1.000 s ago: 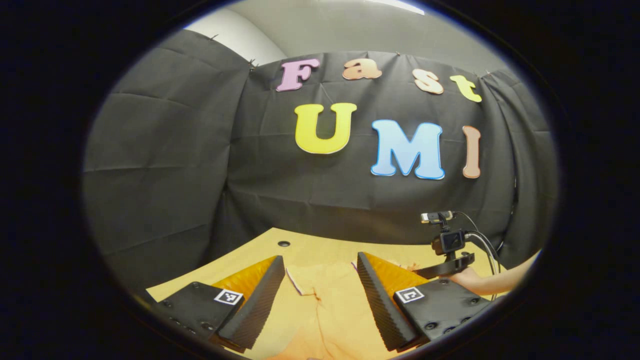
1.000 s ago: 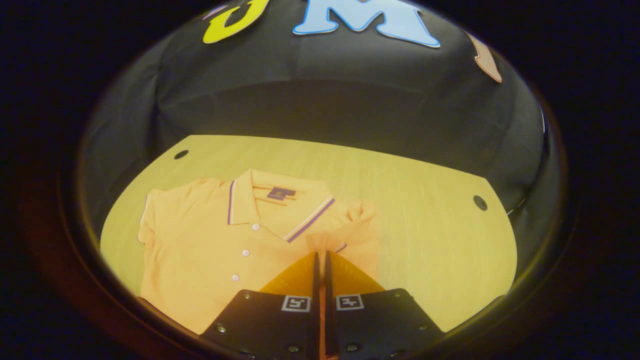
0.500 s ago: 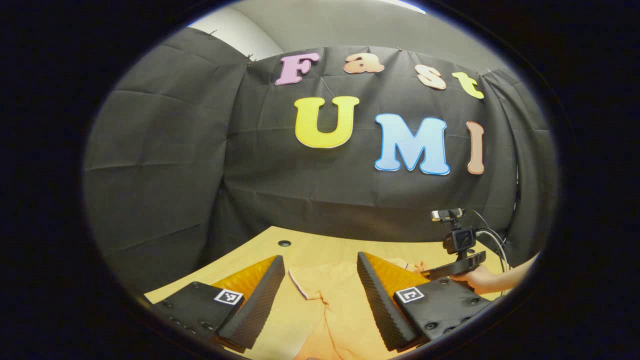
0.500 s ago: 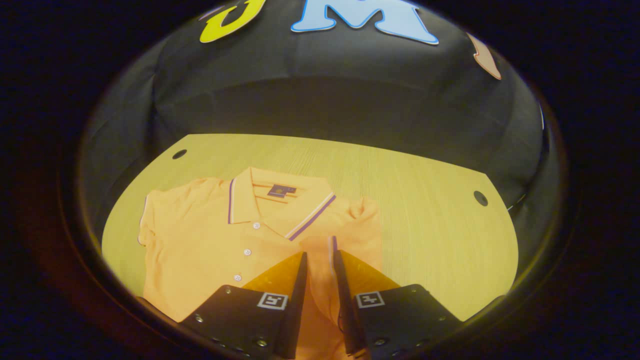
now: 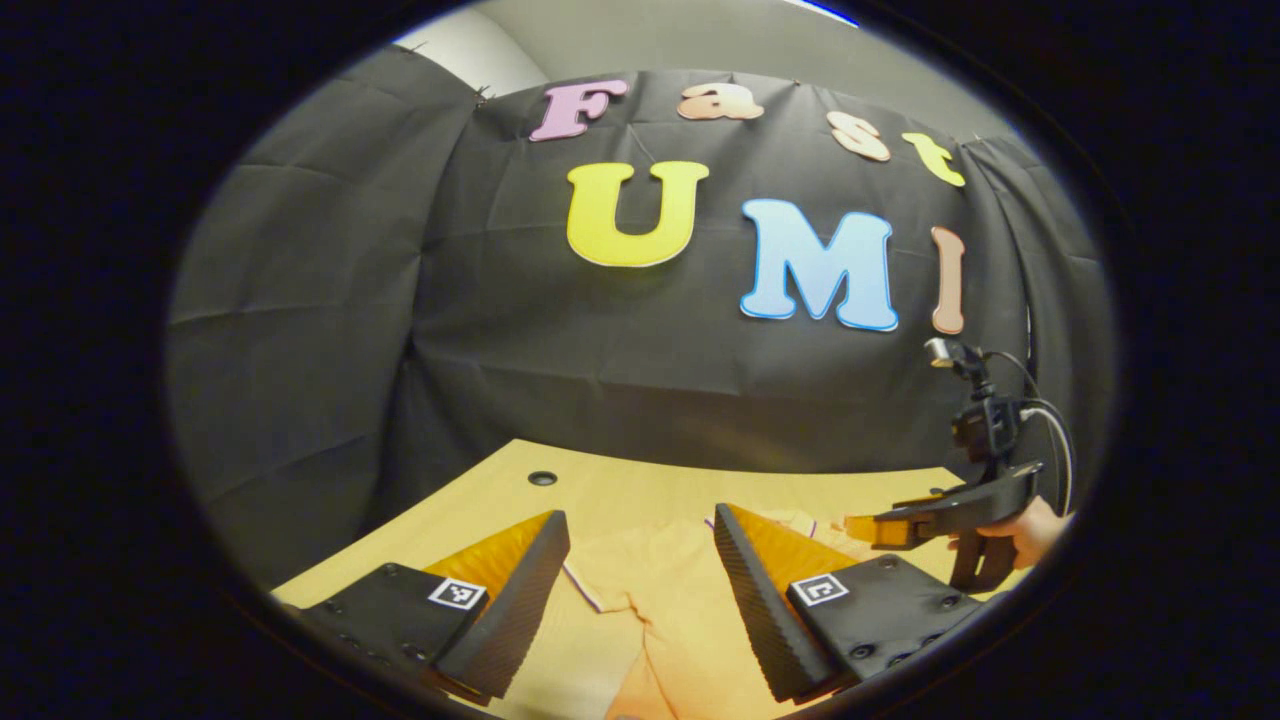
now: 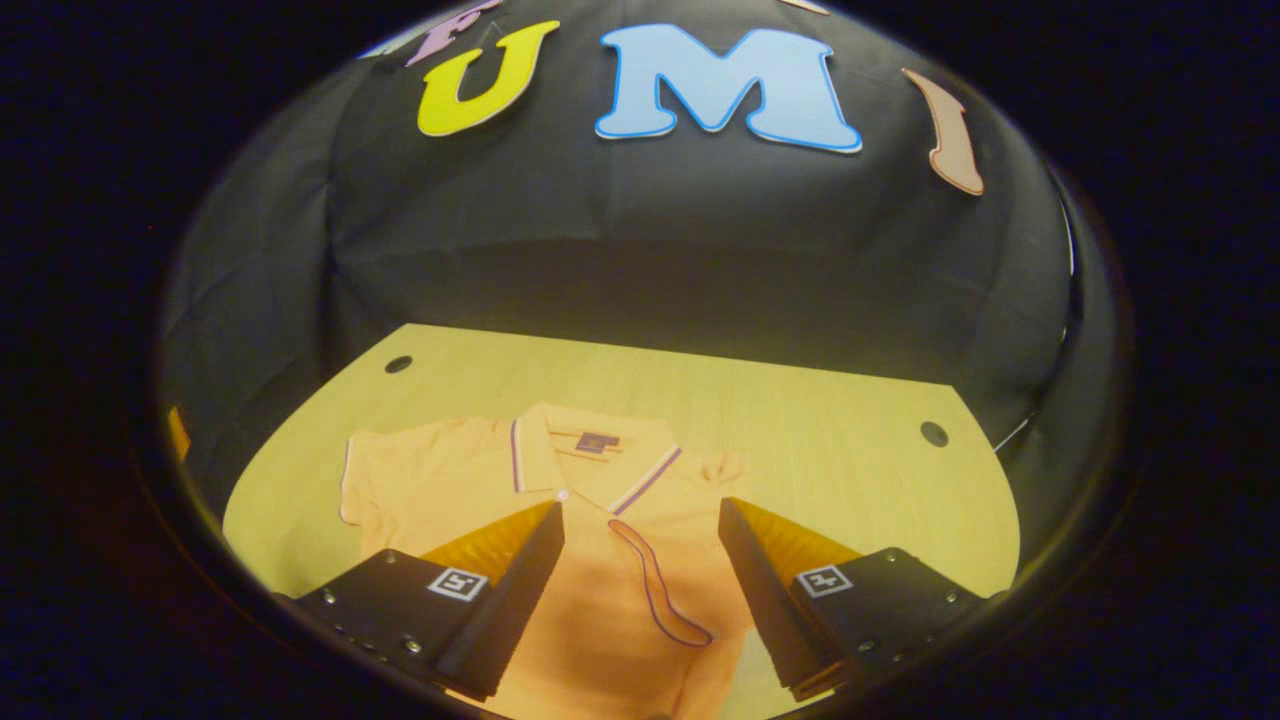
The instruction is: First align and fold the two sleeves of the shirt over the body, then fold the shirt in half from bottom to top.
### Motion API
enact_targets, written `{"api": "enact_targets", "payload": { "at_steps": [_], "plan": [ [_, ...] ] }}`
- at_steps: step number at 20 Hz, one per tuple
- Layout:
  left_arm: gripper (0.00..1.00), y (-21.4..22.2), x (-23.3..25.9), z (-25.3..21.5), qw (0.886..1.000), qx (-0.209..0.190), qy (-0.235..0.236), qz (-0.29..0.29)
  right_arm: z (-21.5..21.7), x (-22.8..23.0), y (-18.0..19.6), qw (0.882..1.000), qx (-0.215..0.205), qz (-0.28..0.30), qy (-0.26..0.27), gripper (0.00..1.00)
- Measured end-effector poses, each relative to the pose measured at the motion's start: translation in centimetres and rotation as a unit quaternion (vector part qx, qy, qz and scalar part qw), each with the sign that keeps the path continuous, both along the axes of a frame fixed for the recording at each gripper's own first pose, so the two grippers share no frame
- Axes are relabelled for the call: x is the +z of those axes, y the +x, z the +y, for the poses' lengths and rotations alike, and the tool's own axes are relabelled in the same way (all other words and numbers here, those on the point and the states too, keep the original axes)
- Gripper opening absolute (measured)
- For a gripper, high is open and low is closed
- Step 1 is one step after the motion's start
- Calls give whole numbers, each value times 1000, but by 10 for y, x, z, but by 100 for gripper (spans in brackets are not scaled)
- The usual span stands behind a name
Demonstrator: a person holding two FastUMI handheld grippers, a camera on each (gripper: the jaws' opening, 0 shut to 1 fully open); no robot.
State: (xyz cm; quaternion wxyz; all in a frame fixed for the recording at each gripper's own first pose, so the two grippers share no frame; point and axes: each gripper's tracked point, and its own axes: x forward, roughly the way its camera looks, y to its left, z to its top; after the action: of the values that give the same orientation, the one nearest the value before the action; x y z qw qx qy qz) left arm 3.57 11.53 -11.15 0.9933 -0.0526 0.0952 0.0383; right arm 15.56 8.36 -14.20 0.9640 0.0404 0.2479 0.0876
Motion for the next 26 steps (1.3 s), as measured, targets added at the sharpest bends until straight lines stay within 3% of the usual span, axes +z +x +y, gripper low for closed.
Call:
{"api": "enact_targets", "payload": {
  "at_steps": [14,26],
  "plan": [
    [94,83,-113,50,995,23,-12,93,-16,100,-77,993,-27,-117,-7,96],
    [94,140,-197,72,983,41,-38,174,-3,111,-152,994,-19,-106,-3,96]
  ]
}}
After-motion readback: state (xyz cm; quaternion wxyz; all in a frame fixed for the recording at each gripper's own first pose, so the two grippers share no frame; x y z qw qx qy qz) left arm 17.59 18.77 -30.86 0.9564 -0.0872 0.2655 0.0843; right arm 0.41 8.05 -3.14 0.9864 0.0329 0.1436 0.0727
